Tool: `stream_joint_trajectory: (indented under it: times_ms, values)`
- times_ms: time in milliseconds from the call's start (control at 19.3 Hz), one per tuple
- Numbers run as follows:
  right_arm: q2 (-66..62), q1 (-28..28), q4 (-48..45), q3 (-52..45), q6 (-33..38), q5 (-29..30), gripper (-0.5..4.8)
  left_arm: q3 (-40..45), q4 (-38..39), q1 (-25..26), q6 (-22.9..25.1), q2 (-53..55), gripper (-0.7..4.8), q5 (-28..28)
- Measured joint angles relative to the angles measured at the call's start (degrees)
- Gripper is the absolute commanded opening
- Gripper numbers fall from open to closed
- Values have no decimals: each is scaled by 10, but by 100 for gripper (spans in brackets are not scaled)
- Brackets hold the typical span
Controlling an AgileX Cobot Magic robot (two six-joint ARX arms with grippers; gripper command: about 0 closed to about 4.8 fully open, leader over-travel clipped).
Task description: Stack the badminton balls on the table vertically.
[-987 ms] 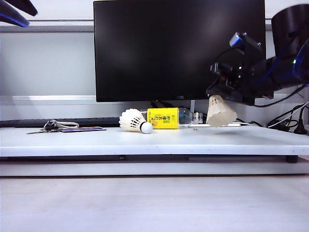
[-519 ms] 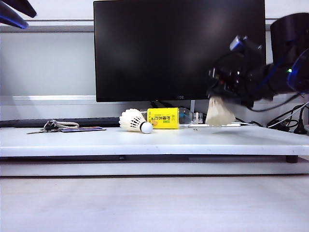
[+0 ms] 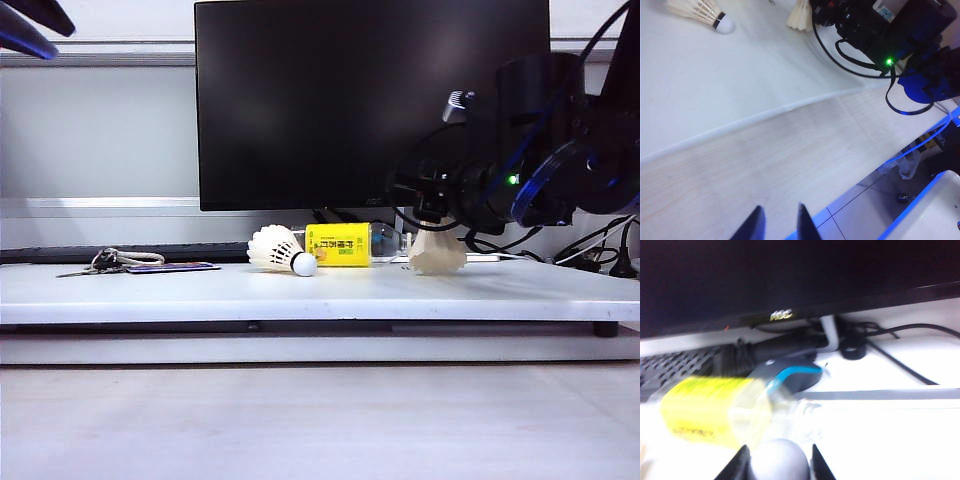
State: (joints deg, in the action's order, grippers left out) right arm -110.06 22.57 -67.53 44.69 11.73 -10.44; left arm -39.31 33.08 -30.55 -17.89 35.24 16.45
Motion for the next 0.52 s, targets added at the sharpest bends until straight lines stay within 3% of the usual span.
stream_joint_trajectory:
  times_ms: [260, 519]
  values:
    - [-1, 0, -10, 0, 2, 0, 139, 29, 0, 0, -3, -4, 96, 0]
    - [-1, 2, -6, 1, 2, 8, 176, 42, -22, 0, -15, -28, 96, 0]
